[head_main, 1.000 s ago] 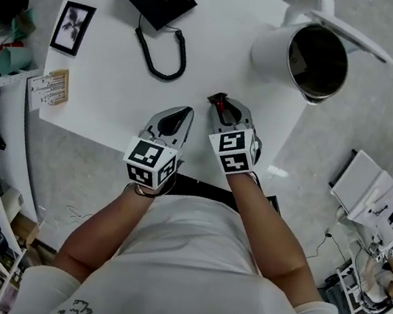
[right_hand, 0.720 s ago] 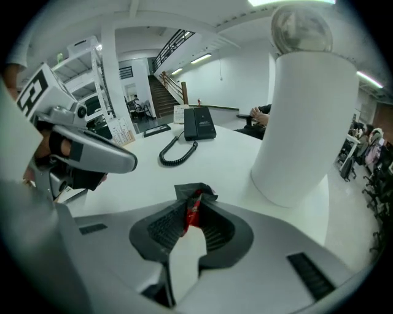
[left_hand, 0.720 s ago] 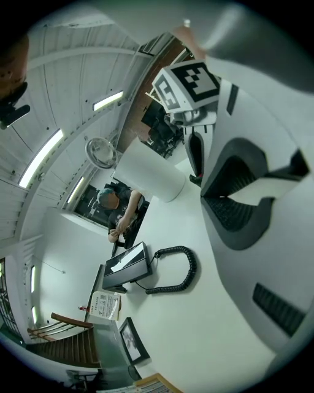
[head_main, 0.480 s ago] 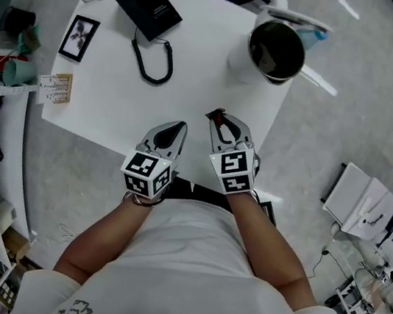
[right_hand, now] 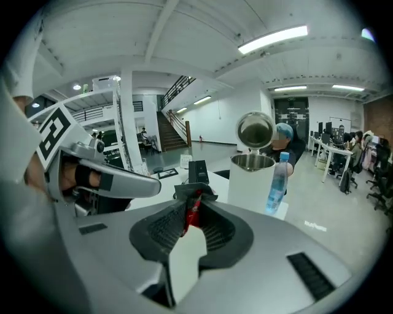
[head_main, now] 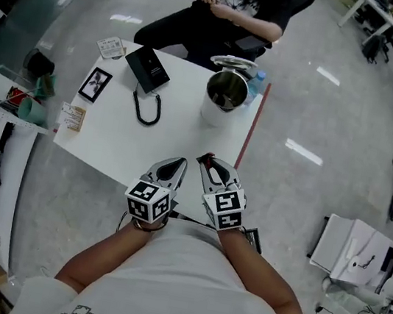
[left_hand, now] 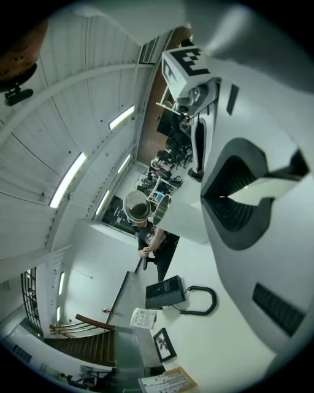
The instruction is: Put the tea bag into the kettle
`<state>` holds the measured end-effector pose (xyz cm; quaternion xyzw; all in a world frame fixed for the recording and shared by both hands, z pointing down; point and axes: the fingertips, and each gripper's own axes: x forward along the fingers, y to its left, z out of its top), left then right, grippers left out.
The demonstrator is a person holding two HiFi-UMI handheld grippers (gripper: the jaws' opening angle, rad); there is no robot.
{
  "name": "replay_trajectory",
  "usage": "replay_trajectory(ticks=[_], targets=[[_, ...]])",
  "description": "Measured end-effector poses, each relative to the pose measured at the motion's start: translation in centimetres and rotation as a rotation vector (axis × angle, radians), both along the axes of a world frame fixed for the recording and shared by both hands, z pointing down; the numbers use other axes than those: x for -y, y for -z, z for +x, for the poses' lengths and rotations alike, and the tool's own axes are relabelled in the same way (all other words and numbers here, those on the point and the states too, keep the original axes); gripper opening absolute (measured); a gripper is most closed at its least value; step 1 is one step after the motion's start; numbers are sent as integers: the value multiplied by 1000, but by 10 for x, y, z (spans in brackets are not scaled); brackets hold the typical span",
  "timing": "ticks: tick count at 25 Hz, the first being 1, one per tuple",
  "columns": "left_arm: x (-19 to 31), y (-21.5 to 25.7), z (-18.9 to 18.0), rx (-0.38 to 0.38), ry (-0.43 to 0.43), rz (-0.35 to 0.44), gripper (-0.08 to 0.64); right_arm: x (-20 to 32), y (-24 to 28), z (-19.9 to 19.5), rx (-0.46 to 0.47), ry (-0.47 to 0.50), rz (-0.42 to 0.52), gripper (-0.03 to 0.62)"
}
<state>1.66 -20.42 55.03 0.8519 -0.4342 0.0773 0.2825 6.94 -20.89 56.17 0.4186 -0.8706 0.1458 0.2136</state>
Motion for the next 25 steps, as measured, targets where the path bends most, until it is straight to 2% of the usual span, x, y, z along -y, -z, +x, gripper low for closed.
replay_trajectory(ticks=[7,13,21,25], targets=[[-19,42,23,23,13,91,9,-16,42,36,58,-44,70,75],[-22,54,28,40,27,132,9,-20,58,38,85,-23,108,75],[-9,61,46,67,-2,166,9,-16,73,45,90,-22,158,75],[2,68,58,115,-32,216,9,-4,76,54,105,-46,157,75]])
